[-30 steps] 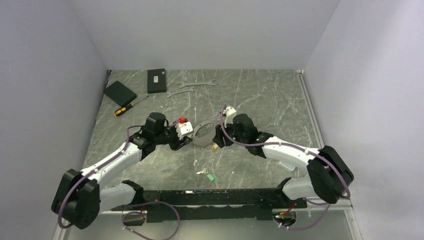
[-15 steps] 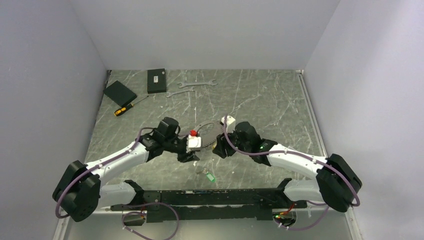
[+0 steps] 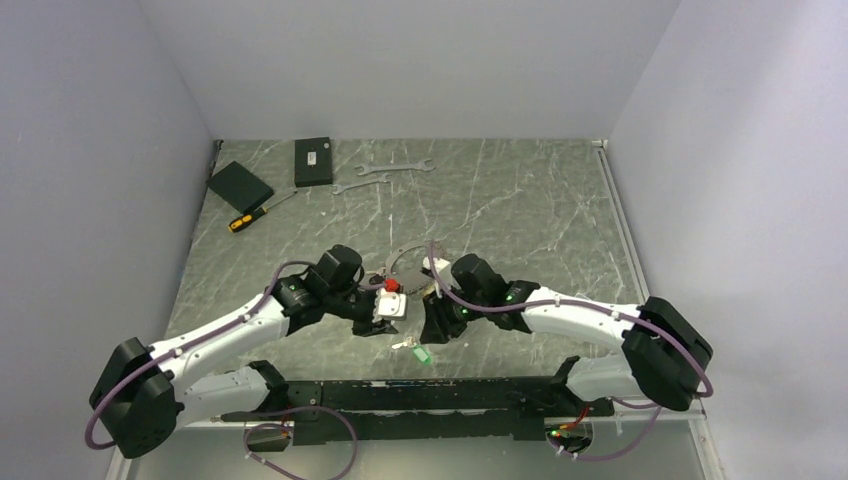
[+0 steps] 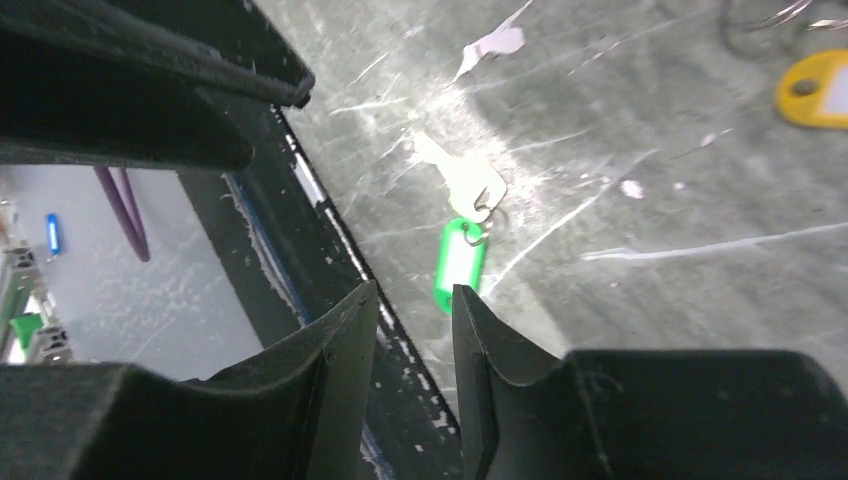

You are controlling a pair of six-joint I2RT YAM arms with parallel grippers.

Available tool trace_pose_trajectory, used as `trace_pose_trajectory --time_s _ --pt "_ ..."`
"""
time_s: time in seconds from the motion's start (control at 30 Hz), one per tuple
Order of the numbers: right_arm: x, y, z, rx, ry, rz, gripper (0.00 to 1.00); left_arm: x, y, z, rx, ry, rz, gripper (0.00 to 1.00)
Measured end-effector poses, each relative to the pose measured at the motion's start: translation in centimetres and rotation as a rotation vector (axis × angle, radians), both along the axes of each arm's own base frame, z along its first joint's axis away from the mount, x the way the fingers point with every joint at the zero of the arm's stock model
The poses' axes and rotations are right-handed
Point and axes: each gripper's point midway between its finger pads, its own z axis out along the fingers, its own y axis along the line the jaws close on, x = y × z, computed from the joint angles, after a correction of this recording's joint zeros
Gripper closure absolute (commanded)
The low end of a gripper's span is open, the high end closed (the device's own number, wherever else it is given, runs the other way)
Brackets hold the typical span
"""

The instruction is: Put the keys on the keyring

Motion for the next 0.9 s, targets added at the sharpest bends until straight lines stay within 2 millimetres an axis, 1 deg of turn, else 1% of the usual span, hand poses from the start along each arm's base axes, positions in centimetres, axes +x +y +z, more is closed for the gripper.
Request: trace_pose_trajectory --time_s 0.1,0.17,0.23,0.3,0.33,0.37,0.47,0.7,0.9 --pt "-1.1 0.4 -0.5 -0.013 0.06 0.007 0.59 0.4 0.2 0.3 0.005 -0.028 0.02 0.6" --pt "-1.4 0.6 -1.6 -0.046 0.109 -0.003 0.58 0.4 0.3 0.1 0.021 -0.031 0.03 0.6" --pt "-1.5 0.6 -3.1 -0.09 0.152 -0.017 0.56 0.1 0.4 0.0 0.032 -0.033 0.029 0.6" --pt "-1.6 0.3 -4.5 -0.139 0.184 -0.037 0.54 -0.2 0.4 0.4 0.03 -0.051 0.025 0.6" --pt "-1.6 0.2 -4.9 -0.152 0.198 -0.044 0.54 -0.3 0.4 0.6 0.025 -0.059 0.02 0.6" --pt "-1.6 0.4 -4.8 -0.153 0.206 -0.045 0.54 -0.5 0.3 0.9 0.018 -0.072 0.016 0.6" --pt "-0.4 1.2 -4.6 -0.158 0.185 -0.066 0.55 -0.8 0.2 1.7 0.001 -0.101 0.008 0.62" --pt "0.5 2.2 -4.9 -0.171 0.182 -0.075 0.61 -0.9 0.3 1.4 0.019 -0.101 0.012 0.63" --pt "0.6 2.1 -5.0 -0.183 0.184 -0.079 0.65 -0.8 0.3 1.3 0.023 -0.106 0.015 0.64"
